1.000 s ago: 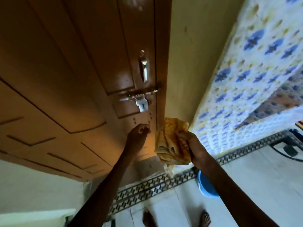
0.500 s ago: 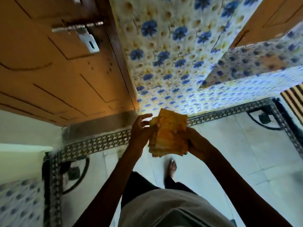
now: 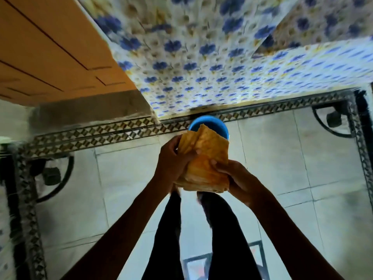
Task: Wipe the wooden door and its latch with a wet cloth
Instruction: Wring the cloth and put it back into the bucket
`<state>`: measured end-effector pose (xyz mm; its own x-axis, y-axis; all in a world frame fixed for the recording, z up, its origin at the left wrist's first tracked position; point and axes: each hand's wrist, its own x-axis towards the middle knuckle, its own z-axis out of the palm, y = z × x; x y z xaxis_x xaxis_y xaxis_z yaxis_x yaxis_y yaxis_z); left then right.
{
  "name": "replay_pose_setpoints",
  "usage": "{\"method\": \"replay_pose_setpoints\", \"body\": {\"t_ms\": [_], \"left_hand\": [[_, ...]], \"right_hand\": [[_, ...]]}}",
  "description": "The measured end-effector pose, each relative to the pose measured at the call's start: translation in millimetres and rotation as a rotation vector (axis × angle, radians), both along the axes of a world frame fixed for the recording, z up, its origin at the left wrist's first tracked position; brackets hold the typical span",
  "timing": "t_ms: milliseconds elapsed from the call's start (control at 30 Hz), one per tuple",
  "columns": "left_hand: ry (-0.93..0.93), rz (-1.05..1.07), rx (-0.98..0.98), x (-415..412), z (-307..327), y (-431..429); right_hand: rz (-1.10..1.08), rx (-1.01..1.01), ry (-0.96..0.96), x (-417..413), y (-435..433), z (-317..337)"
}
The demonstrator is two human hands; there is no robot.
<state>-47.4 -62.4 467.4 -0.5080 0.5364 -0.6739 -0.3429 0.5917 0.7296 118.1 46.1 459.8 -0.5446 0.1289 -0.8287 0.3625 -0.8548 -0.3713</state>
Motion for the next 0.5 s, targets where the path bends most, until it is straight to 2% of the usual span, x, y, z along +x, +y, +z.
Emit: {"method": "replay_pose_setpoints", "body": {"t_ms": [200,333,400,500], "left_hand": [[-0.063,0.038,-0.035,23.6,-199.1,44.2],[-0.083,0.07,-0.096,31.5,-343.3,73.1],[0.056,0.017,-0.108,29.6,-397.2,83.9],[0.471,0.002,-0.134,29.3,-463.1,90.2]], "right_hand": [[-0.108,0.158,-0.187,7.2,33.2,-179.0],[-0.054,0.306,-0.325,4.0,66.1,-309.8],[-0.001,0.382,-0.33,0.8,85.1,-369.5],[0.064,0.462,-0.307,-8.0,110.5,-448.2]]}}
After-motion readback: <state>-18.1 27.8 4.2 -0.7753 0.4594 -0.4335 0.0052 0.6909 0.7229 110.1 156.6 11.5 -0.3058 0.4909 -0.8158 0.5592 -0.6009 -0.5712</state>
